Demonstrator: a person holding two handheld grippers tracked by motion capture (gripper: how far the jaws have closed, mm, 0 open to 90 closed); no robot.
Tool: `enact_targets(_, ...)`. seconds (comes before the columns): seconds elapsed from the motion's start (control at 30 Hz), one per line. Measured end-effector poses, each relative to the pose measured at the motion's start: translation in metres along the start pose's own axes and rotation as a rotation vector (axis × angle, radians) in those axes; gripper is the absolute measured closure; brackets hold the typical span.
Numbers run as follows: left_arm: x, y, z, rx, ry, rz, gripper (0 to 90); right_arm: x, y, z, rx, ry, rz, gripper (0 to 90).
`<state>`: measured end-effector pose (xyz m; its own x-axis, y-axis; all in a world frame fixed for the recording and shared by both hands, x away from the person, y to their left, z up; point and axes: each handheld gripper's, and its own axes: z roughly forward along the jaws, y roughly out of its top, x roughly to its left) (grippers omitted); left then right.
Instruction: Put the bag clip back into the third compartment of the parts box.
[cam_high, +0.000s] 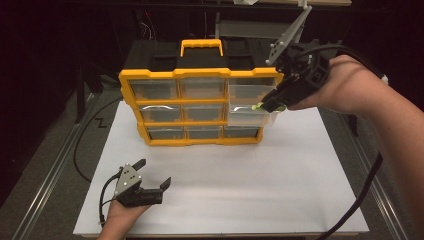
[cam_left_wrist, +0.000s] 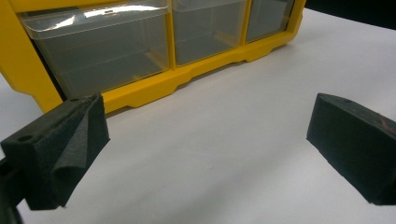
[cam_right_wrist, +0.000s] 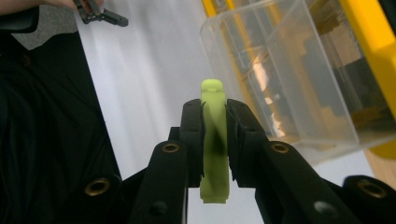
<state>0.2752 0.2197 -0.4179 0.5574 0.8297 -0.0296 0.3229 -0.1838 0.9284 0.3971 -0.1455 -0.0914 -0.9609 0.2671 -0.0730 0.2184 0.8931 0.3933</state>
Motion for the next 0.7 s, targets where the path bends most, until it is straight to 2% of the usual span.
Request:
enact_targets(0.33,0.000,0.000,-0.001,-0.003,0.000,-0.003,0.4,-0.019,0.025,0.016,0.009,-0.013,0.000,78.9)
enact_targets(0.7,0.000,0.000,0.000,0.001,-0.005,-0.001,0.4,-0.036,0.033,0.015,0.014,-0.041,0.021,78.9)
